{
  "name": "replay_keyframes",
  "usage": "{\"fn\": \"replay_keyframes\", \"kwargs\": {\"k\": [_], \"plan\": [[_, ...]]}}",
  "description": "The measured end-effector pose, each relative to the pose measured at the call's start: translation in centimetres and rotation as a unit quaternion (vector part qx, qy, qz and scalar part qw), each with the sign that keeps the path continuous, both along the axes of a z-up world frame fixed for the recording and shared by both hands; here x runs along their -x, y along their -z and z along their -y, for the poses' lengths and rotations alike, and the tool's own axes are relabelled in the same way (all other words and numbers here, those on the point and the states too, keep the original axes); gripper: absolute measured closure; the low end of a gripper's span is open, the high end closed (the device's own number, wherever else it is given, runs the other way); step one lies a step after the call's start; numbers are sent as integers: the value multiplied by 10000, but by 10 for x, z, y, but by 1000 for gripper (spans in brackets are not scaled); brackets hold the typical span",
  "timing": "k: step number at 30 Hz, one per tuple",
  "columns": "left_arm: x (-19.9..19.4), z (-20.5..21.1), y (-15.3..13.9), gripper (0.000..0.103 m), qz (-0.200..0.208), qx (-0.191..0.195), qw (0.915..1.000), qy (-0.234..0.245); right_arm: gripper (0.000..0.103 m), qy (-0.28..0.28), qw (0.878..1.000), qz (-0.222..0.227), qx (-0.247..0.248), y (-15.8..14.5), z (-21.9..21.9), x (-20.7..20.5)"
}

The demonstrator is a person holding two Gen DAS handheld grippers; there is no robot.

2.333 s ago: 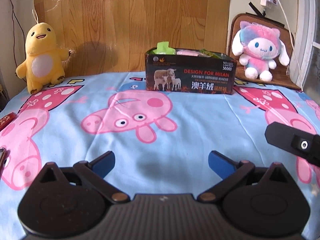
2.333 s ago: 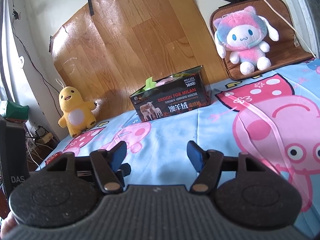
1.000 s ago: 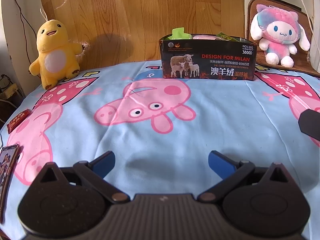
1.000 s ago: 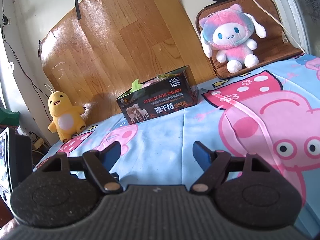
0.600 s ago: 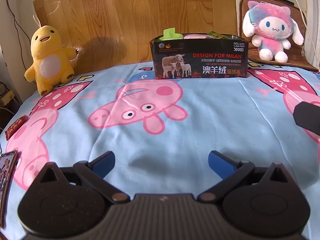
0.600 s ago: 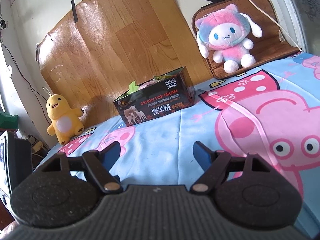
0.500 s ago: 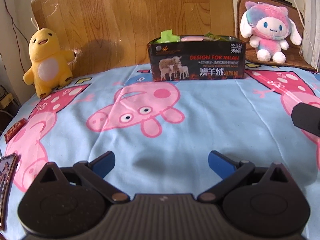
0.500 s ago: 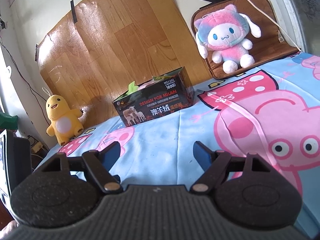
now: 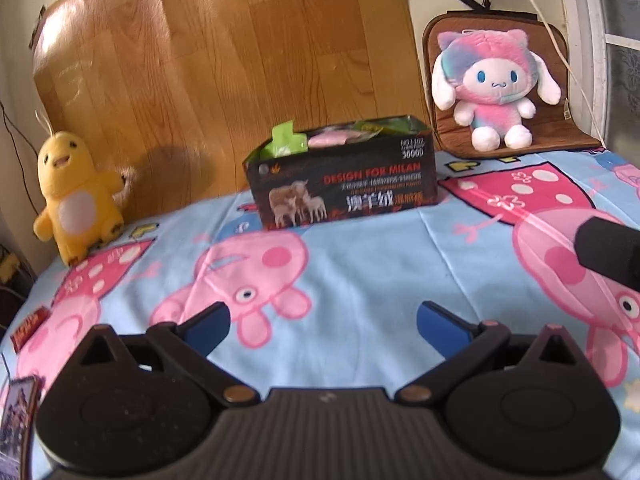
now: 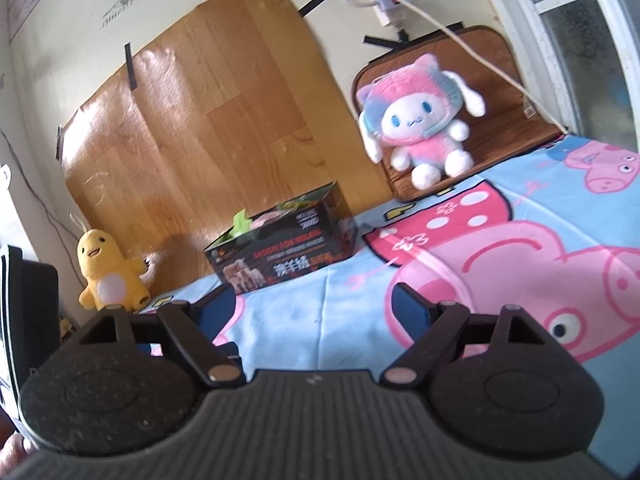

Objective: Organize snacks

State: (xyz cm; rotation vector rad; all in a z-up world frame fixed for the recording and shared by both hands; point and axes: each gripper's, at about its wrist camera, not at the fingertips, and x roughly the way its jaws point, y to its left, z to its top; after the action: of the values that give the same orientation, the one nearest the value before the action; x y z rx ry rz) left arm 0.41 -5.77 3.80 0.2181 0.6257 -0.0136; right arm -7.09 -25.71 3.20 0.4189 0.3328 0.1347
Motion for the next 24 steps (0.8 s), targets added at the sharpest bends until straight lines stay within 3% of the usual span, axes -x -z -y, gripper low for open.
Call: {"fn": "replay_keyframes", "kwargs": {"k": [14, 24], "plan": [[-2, 19, -13, 0, -48, 161, 9998, 130, 16, 207, 9996, 140, -124, -3, 18, 7], [-1, 17, -3, 0, -290, 193, 9994, 70, 15, 171, 9996, 25, -231, 3, 22, 5]]}}
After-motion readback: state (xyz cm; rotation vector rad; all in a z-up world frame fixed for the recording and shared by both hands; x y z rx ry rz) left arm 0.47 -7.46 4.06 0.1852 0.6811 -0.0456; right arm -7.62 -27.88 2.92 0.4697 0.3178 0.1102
